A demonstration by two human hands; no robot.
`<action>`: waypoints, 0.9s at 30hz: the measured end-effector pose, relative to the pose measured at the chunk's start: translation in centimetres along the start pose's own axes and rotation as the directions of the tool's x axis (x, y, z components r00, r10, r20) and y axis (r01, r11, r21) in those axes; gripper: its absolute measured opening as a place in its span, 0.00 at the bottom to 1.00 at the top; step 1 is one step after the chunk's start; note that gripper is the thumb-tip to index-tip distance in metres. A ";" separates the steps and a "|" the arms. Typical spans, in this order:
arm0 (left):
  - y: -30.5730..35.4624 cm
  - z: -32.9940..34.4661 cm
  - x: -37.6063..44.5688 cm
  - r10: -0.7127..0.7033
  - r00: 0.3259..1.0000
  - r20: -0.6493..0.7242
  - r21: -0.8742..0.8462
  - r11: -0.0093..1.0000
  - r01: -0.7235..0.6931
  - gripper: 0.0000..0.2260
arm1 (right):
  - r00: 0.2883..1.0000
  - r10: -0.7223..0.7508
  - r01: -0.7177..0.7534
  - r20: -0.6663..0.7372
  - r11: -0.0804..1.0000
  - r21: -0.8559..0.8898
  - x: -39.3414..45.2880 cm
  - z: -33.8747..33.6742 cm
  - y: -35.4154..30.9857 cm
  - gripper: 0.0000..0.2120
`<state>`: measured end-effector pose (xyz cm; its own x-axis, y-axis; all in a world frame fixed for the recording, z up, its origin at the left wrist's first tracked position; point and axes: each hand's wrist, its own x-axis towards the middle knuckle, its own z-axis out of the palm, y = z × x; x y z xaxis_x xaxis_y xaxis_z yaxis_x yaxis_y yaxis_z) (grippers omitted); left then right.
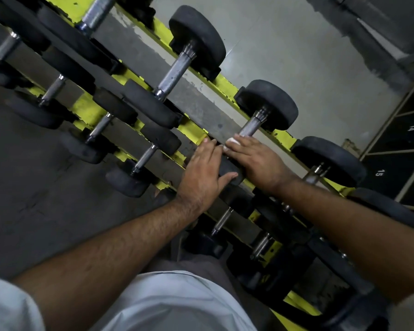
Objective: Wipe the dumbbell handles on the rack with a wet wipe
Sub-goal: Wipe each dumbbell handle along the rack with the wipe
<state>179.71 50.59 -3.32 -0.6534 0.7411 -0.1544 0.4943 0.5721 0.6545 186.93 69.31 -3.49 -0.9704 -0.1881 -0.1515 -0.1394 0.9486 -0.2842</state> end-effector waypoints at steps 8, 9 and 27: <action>0.0 0.7 -0.2 0.022 1.000 -0.013 0.072 0.997 -0.021 0.32 | 0.994 0.078 -0.071 0.076 0.993 -0.091 0.7 -0.7 -0.1 0.22; 0.0 0.9 -0.2 0.029 0.999 -0.021 0.089 0.996 -0.027 0.32 | 0.994 0.042 -0.033 0.100 0.996 -0.088 1.0 -1.0 0.3 0.22; -0.4 2.1 -0.8 0.056 0.994 -0.095 0.073 0.996 -0.050 0.32 | 0.977 0.087 -0.072 0.192 0.994 -0.085 3.3 -3.5 1.1 0.18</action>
<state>181.25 50.55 -5.04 -0.6760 0.7355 -0.0462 0.5665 0.5587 0.6058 182.92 70.63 -1.01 -0.9227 -0.1504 -0.3550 -0.0860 0.9778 -0.1909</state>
